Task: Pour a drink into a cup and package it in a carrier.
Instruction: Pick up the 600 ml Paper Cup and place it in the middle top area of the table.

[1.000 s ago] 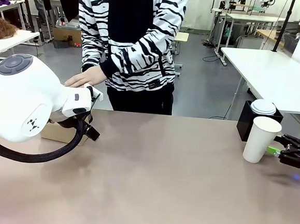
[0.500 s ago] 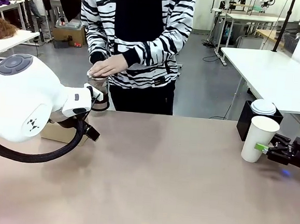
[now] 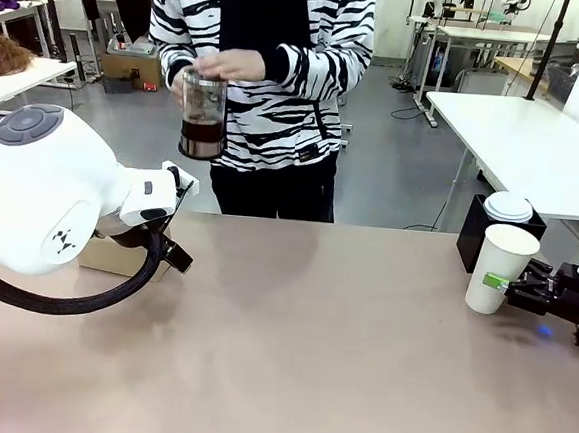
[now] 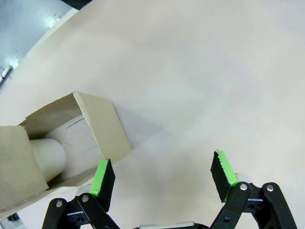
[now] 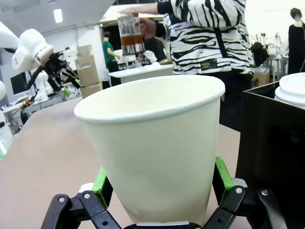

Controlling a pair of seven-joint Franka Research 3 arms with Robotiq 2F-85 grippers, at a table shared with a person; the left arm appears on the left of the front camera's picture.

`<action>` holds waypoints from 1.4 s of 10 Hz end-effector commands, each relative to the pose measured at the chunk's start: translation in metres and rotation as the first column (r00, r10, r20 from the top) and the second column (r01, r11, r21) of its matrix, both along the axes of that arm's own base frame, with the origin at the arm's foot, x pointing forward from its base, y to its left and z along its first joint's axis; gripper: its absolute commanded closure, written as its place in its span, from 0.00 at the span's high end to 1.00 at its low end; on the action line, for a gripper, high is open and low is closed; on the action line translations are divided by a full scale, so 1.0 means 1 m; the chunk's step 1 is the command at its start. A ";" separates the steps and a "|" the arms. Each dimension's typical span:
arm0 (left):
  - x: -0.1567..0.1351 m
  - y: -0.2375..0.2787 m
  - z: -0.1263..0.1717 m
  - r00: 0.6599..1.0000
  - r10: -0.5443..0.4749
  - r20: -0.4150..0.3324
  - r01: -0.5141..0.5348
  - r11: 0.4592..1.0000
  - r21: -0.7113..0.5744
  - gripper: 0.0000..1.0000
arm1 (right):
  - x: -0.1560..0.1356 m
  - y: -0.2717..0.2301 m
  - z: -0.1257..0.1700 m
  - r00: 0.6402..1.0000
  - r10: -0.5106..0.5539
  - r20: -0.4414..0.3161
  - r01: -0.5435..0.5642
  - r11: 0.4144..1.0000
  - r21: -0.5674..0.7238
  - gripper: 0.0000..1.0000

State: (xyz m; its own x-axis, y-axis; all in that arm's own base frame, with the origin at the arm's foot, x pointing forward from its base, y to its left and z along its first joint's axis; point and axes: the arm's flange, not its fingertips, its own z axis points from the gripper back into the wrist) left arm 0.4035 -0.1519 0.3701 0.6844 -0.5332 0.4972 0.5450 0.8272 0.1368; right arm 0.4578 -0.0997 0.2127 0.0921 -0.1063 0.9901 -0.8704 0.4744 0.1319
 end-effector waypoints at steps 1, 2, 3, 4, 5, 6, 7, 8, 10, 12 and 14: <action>0.000 0.000 0.000 1.000 -0.001 0.000 0.001 1.000 -0.001 1.00 | 0.006 0.006 0.004 1.000 -0.026 -0.013 0.026 1.000 -0.011 0.80; 0.000 0.000 0.000 1.000 -0.001 0.000 0.001 1.000 -0.001 1.00 | 0.002 0.001 0.007 1.000 -0.013 -0.009 0.013 1.000 -0.008 0.80; 0.000 0.000 0.000 1.000 -0.001 0.000 0.001 1.000 -0.001 1.00 | 0.000 0.001 0.000 1.000 0.000 -0.002 0.000 1.000 -0.003 0.80; 0.000 0.000 0.000 1.000 -0.001 0.000 0.001 1.000 -0.001 1.00 | 0.000 0.001 0.000 1.000 0.000 -0.002 0.000 1.000 -0.003 0.80; 0.000 0.000 0.000 1.000 -0.001 0.000 0.001 1.000 -0.001 1.00 | 0.000 0.001 0.000 1.000 0.000 -0.002 0.000 1.000 -0.003 0.80; 0.000 0.000 0.000 1.000 -0.001 0.000 0.001 1.000 -0.001 1.00 | 0.000 0.000 -0.001 1.000 0.001 -0.003 -0.001 1.000 -0.002 0.80; 0.000 0.000 0.000 1.000 -0.001 0.000 0.001 1.000 -0.001 1.00 | -0.016 0.013 0.032 1.000 0.020 0.022 -0.021 1.000 0.017 0.80; 0.000 0.000 0.000 1.000 -0.001 0.000 0.001 1.000 -0.001 1.00 | -0.023 0.031 0.058 1.000 0.028 0.008 -0.028 1.000 0.011 0.80; 0.000 0.000 0.000 1.000 -0.001 0.000 0.001 1.000 -0.001 1.00 | -0.014 0.076 0.094 0.999 0.005 -0.040 -0.006 1.000 -0.017 0.80; 0.000 0.000 0.000 1.000 -0.001 0.000 0.001 1.000 -0.001 1.00 | 0.016 0.133 0.105 0.997 -0.022 -0.080 0.020 0.999 -0.036 0.80; 0.000 0.000 0.000 1.000 -0.001 0.000 0.001 1.000 -0.001 1.00 | 0.050 0.184 0.099 0.997 -0.014 -0.076 0.013 1.000 -0.024 0.80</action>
State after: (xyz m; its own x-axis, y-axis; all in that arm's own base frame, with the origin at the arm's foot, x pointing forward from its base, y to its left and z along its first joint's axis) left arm 0.4035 -0.1519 0.3700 0.6845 -0.5334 0.4970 0.5450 0.8271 0.1371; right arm 0.4818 0.0735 0.3208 0.1530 -0.0823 0.9848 -0.8677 0.4657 0.1737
